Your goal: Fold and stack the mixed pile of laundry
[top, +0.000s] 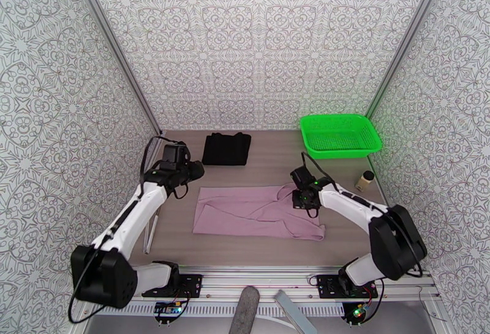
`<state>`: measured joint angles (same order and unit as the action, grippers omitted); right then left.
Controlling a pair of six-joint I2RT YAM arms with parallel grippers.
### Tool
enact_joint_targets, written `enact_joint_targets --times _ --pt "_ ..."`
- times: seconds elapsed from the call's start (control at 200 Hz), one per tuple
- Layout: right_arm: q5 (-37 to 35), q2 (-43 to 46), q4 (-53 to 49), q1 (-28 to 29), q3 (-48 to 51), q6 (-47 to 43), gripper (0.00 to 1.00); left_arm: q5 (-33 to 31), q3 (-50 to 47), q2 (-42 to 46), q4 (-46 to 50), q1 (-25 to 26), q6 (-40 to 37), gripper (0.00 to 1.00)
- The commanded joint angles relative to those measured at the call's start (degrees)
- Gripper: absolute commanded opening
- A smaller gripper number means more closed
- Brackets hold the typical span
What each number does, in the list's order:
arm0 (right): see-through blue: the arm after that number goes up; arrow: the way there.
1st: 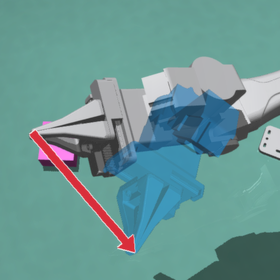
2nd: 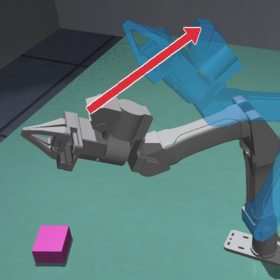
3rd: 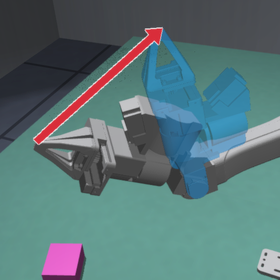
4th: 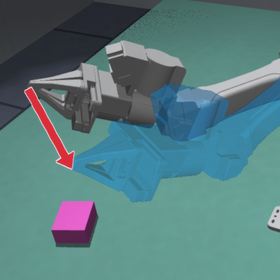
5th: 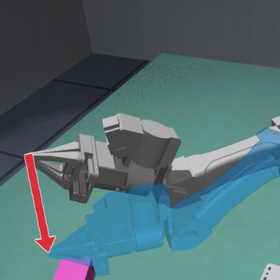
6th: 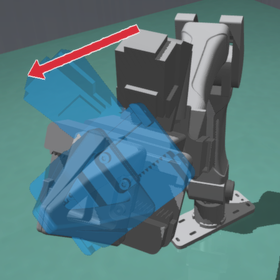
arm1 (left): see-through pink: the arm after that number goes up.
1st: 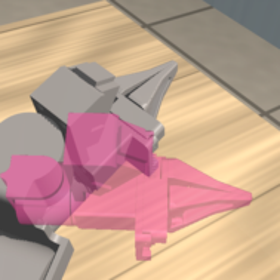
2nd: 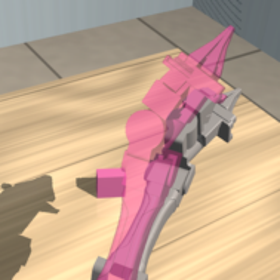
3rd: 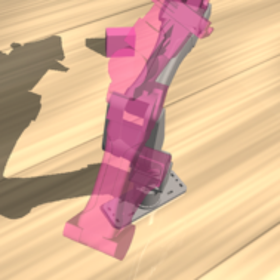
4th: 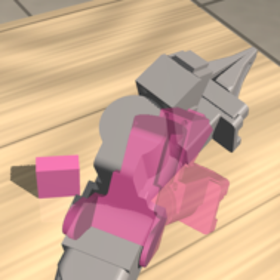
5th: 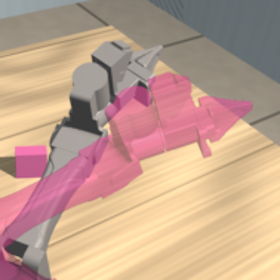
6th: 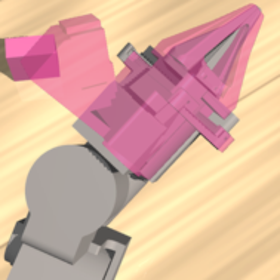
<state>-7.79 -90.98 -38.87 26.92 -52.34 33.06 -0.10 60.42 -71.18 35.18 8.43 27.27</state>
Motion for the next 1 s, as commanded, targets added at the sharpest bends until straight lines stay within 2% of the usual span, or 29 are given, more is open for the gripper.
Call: enact_joint_targets --times 0.0,0.12,0.395,0.525,0.755,0.99 --pt "1.91 -4.37 3.94 -0.5 -0.11 1.57 0.11 0.15 -2.57 3.87 3.23 0.13 2.12 0.47" --pt "2.57 -9.68 5.02 -1.87 -2.29 0.98 0.1 0.6 -3.64 7.33 4.74 0.36 3.55 0.52" --pt "7.33 -16.87 5.25 -6.41 -9.39 0.32 0.09 3.12 -6.63 10.22 7.89 0.36 4.68 0.56" --pt "9.15 -16.59 4.48 -9.0 -11.84 1.19 0.09 4.33 -8.64 11.4 7.8 0.3 5.49 0.57" --pt "7.68 -13.46 0.61 -13.89 -12.79 1.11 0.12 5.58 -10.12 12.11 7.08 0.09 6.18 0.58" --pt "7.47 -16.2 0.16 -18.93 -13.44 -2.81 0.12 8.62 -11.97 7.54 3.17 -0.47 6.57 0.59"
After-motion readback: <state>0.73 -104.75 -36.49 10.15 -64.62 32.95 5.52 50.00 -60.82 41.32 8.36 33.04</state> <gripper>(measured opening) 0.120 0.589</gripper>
